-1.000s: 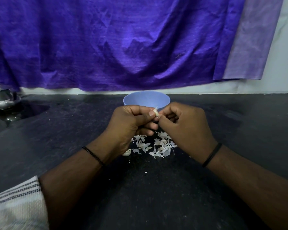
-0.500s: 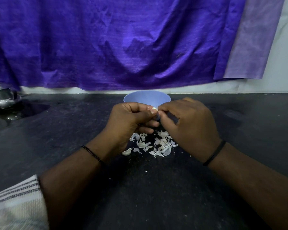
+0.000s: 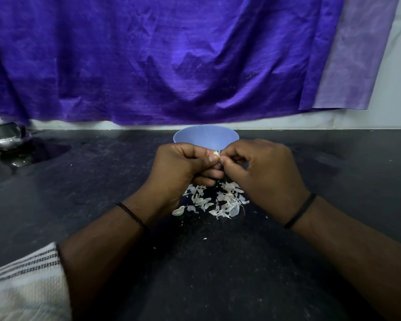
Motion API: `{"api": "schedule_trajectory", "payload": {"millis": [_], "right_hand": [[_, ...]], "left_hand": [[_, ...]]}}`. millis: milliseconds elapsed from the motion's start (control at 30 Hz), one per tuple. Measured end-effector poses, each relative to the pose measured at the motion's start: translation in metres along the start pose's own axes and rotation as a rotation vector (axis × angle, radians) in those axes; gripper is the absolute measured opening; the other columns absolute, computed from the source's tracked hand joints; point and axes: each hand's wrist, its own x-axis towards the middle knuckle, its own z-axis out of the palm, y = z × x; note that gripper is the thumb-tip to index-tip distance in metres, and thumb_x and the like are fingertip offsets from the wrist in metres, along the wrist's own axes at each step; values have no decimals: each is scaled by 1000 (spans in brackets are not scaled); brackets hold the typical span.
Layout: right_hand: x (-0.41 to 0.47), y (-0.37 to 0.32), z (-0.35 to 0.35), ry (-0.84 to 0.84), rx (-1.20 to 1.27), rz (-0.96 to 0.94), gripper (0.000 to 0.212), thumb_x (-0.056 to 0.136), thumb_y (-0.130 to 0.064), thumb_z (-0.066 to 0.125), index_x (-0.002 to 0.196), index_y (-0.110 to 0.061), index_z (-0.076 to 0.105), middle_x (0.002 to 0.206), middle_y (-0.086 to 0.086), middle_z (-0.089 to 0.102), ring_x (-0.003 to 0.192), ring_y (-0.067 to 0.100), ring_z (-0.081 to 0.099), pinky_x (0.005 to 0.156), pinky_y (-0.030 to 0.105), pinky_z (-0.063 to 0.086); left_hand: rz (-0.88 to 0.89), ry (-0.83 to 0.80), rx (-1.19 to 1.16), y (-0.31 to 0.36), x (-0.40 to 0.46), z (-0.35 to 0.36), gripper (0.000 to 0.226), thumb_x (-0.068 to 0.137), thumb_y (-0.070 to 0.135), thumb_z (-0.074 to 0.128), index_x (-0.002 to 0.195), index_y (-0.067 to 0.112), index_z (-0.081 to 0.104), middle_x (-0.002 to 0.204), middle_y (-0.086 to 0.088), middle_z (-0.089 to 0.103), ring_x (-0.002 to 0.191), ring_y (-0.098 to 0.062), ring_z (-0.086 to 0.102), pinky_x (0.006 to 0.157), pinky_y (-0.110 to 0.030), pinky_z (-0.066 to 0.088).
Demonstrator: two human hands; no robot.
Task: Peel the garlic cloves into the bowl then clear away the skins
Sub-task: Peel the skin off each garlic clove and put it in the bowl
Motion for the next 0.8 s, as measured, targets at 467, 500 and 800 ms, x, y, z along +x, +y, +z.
{"api": "schedule_trajectory", "payload": {"millis": [467,500,800], "right_hand": [[1,0,2,26,-58,-40,8,78,-23,65,74,-17,66,63,-6,61,58,14,56,54,32,49],[1,-1,1,20,-50,-29,7,78,-23,66,75,-17,66,64,-6,62,59,14,56,54,33,49],[-2,-1,0,-61,152,214,6,79,-20,71,75,-22,66,64,-12,62,62,6,60,59,35,54]], "left_hand": [[-14,-39,-12,-2,0,1,8,87,-1,66,89,-9,68,70,-14,72,61,-17,71,56,-24,59],[-16,-51,-11,-2,1,1,8,87,-1,65,89,-9,68,71,-14,73,62,-18,71,56,-24,59],[1,-138,33,-3,2,-2,12,87,2,64,95,-7,68,74,-16,71,64,-18,68,55,-26,58]]}}
